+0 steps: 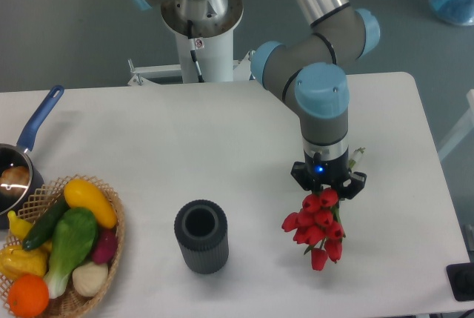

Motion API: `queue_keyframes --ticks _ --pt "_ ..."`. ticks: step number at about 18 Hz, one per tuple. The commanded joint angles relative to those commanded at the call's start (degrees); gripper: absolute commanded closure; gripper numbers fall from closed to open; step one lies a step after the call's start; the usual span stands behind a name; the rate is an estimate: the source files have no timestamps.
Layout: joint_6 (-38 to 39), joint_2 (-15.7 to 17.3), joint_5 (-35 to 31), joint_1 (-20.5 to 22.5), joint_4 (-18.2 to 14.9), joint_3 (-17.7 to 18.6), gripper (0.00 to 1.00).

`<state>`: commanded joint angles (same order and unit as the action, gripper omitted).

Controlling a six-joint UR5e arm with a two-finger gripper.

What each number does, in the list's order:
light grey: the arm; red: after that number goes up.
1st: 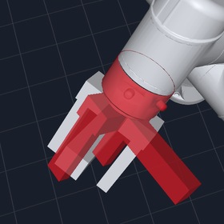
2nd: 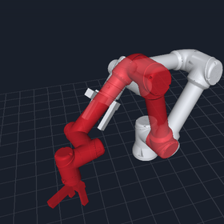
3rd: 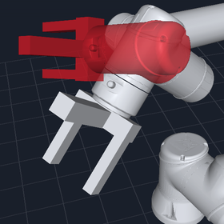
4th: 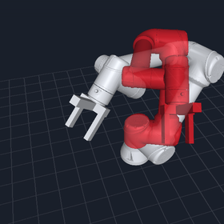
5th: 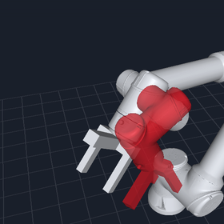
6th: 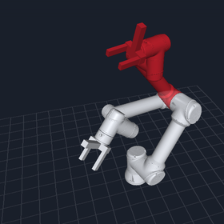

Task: Place the flowers on the table
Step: 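Carry the tulips toward the black vase and lower them to the table, then open the gripper to release the tulips onto the table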

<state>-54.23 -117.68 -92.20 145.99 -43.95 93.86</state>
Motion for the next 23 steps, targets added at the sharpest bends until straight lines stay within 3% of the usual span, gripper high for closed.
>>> queue_keyframes --ticks 2,6,14,20,23 --pt "0.3 -1.7 1.0 -0.8 0.1 0.1 0.61" --pt "0.8 -2.0 6.1 -0.6 0.0 0.1 0.61" --pt "0.7 -2.6 6.5 -0.4 0.1 0.0 0.52" --pt "0.8 -2.8 6.2 -0.1 0.1 -0.8 0.42" --pt "0.4 -2.7 6.2 0.3 0.1 -0.9 0.27"
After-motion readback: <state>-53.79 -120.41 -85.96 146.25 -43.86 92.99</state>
